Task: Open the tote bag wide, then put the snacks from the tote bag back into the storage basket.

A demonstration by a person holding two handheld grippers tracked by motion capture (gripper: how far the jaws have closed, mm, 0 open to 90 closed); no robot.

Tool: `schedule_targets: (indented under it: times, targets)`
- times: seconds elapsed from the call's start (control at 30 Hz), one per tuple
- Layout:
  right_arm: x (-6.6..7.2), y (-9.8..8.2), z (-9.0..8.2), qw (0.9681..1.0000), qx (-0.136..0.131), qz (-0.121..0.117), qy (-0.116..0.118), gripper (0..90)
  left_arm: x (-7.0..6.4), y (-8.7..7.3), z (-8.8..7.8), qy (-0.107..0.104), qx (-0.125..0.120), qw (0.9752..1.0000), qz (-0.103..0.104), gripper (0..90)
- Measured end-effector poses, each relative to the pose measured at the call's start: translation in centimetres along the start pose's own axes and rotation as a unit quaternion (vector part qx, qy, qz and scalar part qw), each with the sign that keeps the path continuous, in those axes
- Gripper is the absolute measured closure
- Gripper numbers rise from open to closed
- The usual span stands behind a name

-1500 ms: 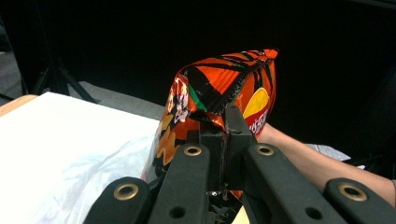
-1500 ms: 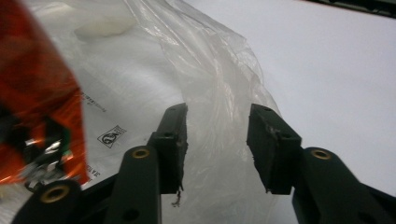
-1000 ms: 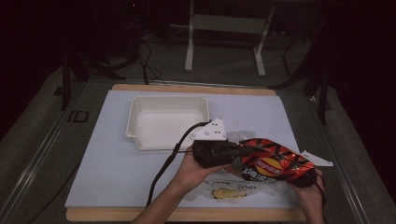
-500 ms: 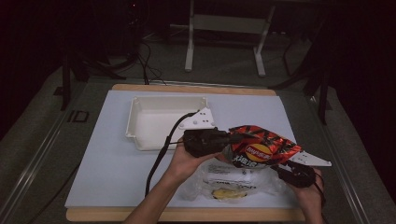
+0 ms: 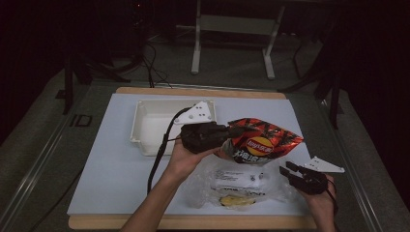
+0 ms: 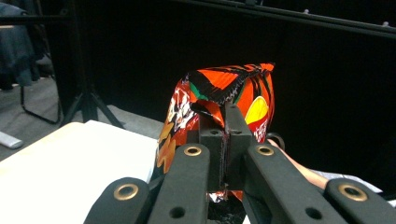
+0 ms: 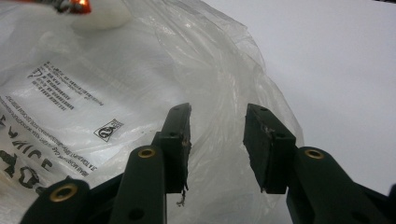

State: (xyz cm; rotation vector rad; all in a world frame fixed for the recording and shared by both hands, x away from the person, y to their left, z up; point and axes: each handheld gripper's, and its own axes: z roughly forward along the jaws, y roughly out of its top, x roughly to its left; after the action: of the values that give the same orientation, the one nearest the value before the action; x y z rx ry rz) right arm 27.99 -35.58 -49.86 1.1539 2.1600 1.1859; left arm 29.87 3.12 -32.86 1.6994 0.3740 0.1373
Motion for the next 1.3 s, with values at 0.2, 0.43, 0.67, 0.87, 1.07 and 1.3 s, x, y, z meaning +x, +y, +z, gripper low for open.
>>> schedule_targets:
  times: [0.2, 0.43, 0.67, 0.87, 1.07, 1.3]
  targets:
    - [-0.1, -0.1, 0.0, 1.0000, 0.001, 0.001, -0.001, 61.2, 0.5, 0.2, -0.6, 0.007, -0.007, 1.0000, 0.001, 89.5]
    - [-0.1, 0.0, 0.0, 1.0000, 0.000, 0.000, -0.001, 61.3, 1.1, 0.6, -1.3, 0.015, -0.014, 0.9998, 0.002, 89.5]
    - [-0.1, -0.1, 0.0, 1.0000, 0.000, 0.001, -0.002, 61.4, 2.1, 0.8, -2.0, 0.029, -0.020, 0.9994, -0.004, 89.5]
    - [-0.2, -0.3, -0.1, 1.0000, -0.001, 0.003, -0.002, 61.8, 2.9, 0.8, -2.6, 0.044, -0.022, 0.9987, -0.008, 89.5]
    - [-0.3, -0.2, -0.1, 1.0000, -0.001, 0.001, 0.001, 61.7, 3.7, 0.8, -3.5, 0.063, -0.028, 0.9975, -0.014, 89.5]
    - [-0.3, -0.3, -0.2, 1.0000, -0.001, 0.001, 0.000, 61.7, 4.4, 0.8, -4.4, 0.079, -0.036, 0.9960, -0.018, 89.5]
